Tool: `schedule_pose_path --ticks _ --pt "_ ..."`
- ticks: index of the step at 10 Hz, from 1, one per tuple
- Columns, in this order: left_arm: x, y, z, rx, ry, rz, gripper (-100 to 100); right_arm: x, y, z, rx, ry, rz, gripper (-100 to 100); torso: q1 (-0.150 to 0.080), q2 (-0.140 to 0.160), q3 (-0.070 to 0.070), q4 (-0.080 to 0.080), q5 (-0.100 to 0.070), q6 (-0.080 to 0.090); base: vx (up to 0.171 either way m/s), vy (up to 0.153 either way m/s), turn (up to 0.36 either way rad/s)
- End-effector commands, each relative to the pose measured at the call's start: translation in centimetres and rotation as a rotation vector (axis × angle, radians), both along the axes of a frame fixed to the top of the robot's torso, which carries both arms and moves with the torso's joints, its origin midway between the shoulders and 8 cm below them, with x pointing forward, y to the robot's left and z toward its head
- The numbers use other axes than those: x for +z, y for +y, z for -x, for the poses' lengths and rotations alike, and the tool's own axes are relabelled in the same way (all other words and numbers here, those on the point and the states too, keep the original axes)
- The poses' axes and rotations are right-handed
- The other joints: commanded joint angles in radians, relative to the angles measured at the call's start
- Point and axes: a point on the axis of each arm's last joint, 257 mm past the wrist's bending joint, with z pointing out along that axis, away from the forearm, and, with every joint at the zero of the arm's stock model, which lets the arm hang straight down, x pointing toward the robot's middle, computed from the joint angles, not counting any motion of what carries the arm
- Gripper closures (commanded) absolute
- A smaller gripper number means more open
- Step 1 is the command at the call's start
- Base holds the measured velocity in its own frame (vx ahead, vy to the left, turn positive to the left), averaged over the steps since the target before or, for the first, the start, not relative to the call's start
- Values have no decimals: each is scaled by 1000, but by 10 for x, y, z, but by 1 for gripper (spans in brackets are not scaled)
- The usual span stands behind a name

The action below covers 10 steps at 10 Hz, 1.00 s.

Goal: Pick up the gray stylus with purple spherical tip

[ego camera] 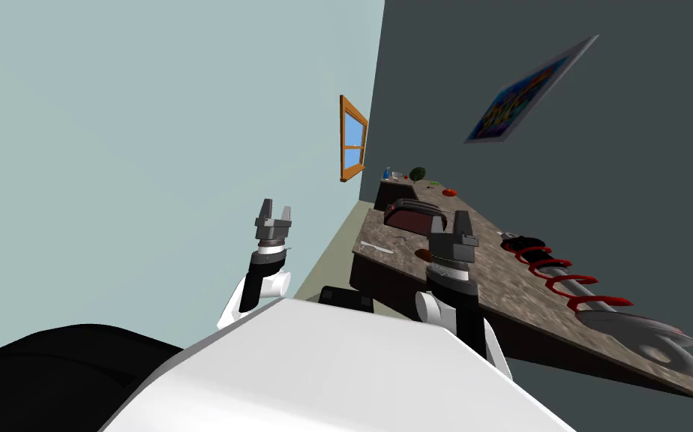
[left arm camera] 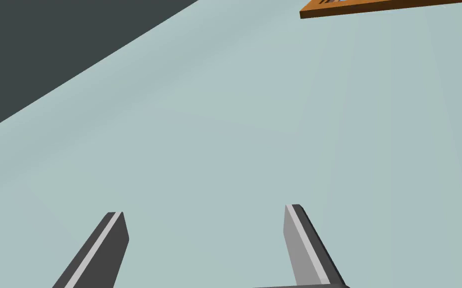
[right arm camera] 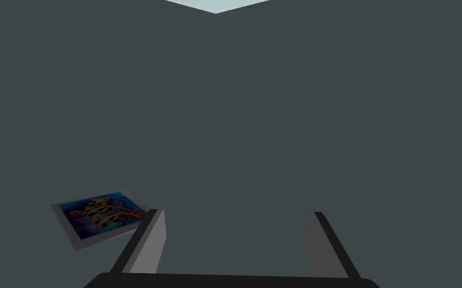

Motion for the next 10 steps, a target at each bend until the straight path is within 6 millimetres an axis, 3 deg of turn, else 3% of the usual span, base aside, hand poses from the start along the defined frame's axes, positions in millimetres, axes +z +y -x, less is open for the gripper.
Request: schedule_pose_path --ticks 1,5,6,9,10 --pt "0 0 0 0 0 0 0 -17 3 -5 4 51 55 -100 0 0 0 0 0 0 1 26 119" --pt "0 0 0 0 0 0 0 -78 -1 -16 -11 220 217 -100 4 0 0 0 1 0 -4 59 147" --pt "0 0 0 0 0 0 0 -78 -1 -16 -9 220 220 -100 4 1 0 0 1 0 -13 55 52" --pt "0 0 0 0 0 0 0 -145 -22 -16 -45 401 385 -100 3 2 1 0 1 0 -20 62 186" --pt "0 0 0 0 0 0 0 -145 -21 -16 -37 403 401 -100 4 2 1 0 1 0 -13 57 51"
